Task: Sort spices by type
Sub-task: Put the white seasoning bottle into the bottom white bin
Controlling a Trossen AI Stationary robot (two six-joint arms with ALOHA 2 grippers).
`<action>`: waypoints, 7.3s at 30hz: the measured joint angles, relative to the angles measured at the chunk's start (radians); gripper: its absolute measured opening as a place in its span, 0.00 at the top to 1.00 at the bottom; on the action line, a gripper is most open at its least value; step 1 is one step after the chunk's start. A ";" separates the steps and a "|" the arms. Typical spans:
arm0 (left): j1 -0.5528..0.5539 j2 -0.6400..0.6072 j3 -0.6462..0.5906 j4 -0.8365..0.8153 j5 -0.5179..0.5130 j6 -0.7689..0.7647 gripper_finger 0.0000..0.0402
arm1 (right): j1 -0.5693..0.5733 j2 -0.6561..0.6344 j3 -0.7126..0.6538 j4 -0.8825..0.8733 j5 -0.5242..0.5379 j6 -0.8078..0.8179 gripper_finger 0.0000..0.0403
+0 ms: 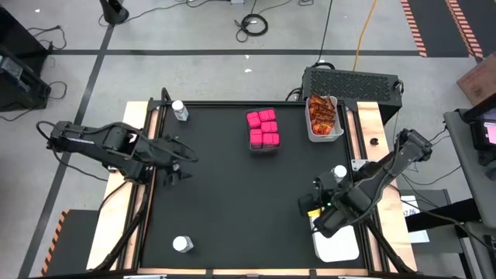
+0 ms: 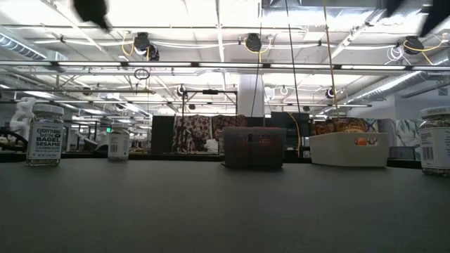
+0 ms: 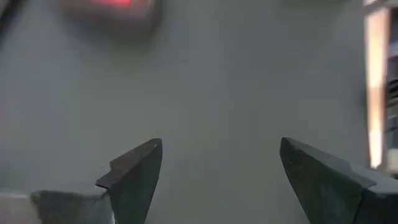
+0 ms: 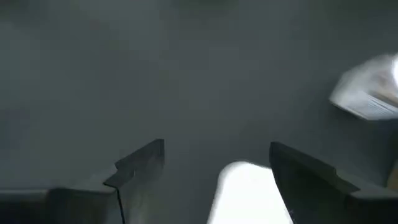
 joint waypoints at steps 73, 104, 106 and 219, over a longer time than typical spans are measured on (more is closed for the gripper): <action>0.523 0.157 -0.371 -0.233 0.139 0.018 0.48 | -0.219 0.085 0.000 0.713 0.027 -0.747 0.30; 0.056 0.620 0.275 -0.006 0.310 0.014 0.48 | -0.218 0.085 0.000 0.701 -0.108 -0.739 0.30; 0.035 0.708 0.358 -0.007 0.300 0.050 0.48 | -0.198 0.085 0.000 0.690 -0.108 -0.719 0.30; 0.026 -0.079 -0.003 0.143 -0.282 0.033 0.37 | -0.312 0.405 0.000 1.076 -0.139 -1.222 0.04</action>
